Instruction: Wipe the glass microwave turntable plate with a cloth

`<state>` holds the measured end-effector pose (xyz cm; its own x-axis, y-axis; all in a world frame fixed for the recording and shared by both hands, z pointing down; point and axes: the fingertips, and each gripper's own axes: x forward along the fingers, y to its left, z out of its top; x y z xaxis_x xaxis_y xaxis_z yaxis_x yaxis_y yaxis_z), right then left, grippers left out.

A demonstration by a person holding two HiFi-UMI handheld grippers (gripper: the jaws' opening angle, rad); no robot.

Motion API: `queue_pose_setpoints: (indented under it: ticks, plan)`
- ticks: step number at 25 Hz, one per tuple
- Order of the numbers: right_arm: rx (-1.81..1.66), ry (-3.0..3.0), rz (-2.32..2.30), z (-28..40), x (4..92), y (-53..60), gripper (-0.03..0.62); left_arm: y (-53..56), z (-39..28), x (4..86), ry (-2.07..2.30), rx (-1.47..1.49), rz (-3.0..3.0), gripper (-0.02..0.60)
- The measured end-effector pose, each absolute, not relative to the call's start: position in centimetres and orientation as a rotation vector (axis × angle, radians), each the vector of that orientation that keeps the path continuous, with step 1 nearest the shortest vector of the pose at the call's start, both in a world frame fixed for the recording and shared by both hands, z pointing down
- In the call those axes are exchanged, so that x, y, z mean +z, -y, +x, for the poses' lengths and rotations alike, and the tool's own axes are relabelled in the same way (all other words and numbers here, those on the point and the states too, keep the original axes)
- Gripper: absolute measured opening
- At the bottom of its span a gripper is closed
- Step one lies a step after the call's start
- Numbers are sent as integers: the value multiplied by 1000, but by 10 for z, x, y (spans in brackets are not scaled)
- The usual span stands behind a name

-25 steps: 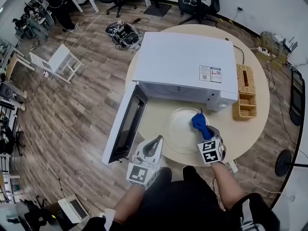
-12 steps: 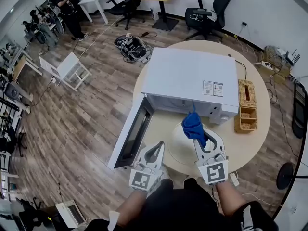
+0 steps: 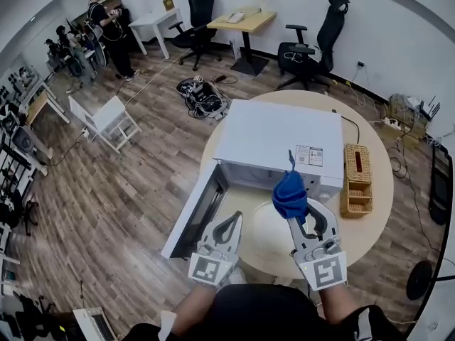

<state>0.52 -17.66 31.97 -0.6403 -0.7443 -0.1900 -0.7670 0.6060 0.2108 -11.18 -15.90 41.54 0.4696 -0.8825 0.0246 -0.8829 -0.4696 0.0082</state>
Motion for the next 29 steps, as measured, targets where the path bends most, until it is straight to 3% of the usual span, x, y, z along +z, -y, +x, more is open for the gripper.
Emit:
queue_pose_setpoints:
  ticks: [29]
  plan:
    - [541, -2759, -1350, 24, 318, 178, 84, 160, -97, 396, 1657, 2, 2714, 6]
